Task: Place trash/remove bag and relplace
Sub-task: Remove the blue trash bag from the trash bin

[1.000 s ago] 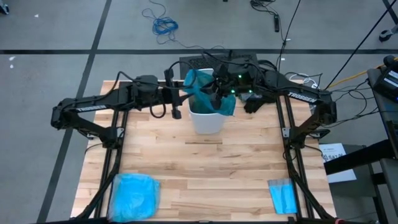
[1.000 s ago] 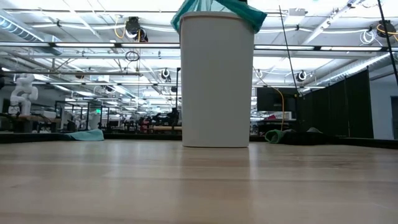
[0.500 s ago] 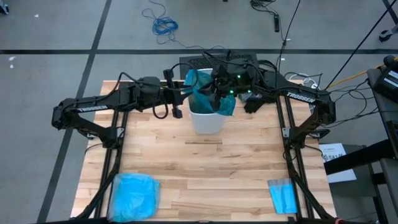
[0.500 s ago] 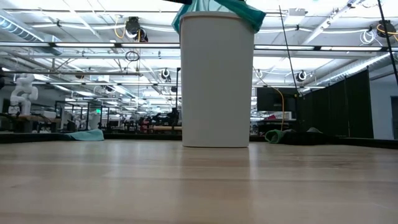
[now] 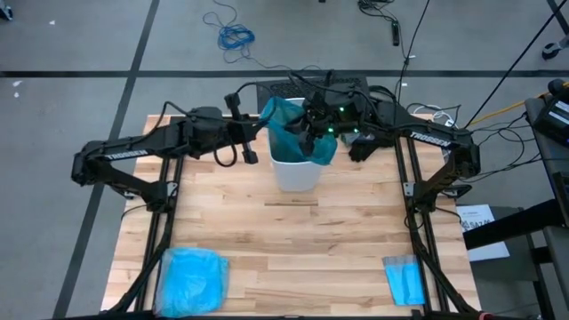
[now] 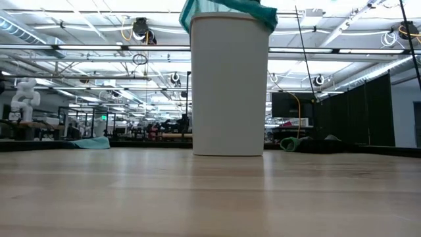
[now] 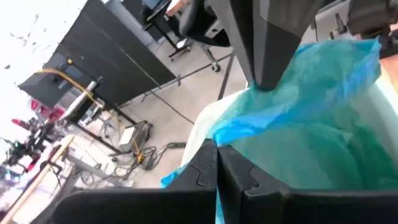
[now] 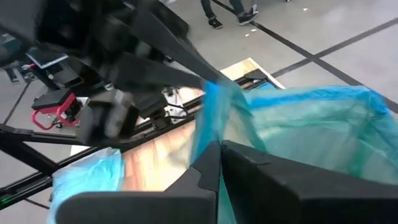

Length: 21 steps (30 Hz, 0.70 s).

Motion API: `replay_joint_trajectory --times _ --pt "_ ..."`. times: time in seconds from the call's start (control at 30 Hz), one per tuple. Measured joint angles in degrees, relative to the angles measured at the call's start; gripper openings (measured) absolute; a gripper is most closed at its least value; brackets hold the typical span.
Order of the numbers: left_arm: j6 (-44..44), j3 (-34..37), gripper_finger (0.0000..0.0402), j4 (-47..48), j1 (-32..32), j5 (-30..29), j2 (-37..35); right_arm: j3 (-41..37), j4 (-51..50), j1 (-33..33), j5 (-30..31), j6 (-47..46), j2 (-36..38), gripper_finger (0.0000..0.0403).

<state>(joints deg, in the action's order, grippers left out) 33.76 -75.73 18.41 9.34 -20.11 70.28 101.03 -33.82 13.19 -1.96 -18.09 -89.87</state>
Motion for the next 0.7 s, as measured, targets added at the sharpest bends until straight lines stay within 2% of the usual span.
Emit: replay_joint_trajectory --times 0.07,0.13,0.33,0.47,0.57,0.7 --pt "-2.49 -1.57 0.0001 2.96 0.01 0.57 -0.81 0.00 0.23 0.44 -1.18 0.67 0.20 0.0025" --pt "-5.07 -2.56 0.0001 6.79 0.45 4.12 -1.73 0.00 1.55 1.15 -2.91 0.81 0.29 0.0048" --pt "-16.41 -5.67 0.0001 20.96 3.90 28.36 -4.43 0.00 4.17 4.41 -9.40 -0.34 0.29 0.0126" --pt "-21.45 -6.28 0.0000 31.04 6.62 40.69 -5.74 0.00 5.74 6.60 -13.27 -1.41 0.44 0.0156" --pt "-23.27 -6.31 0.0000 33.97 7.96 43.36 -6.55 0.00 6.20 7.46 -14.53 -1.58 0.74 0.0159" --pt "-23.43 -6.32 0.0000 28.63 8.93 42.34 -9.02 -2.57 6.36 7.52 -14.43 -2.27 1.18 0.0152"
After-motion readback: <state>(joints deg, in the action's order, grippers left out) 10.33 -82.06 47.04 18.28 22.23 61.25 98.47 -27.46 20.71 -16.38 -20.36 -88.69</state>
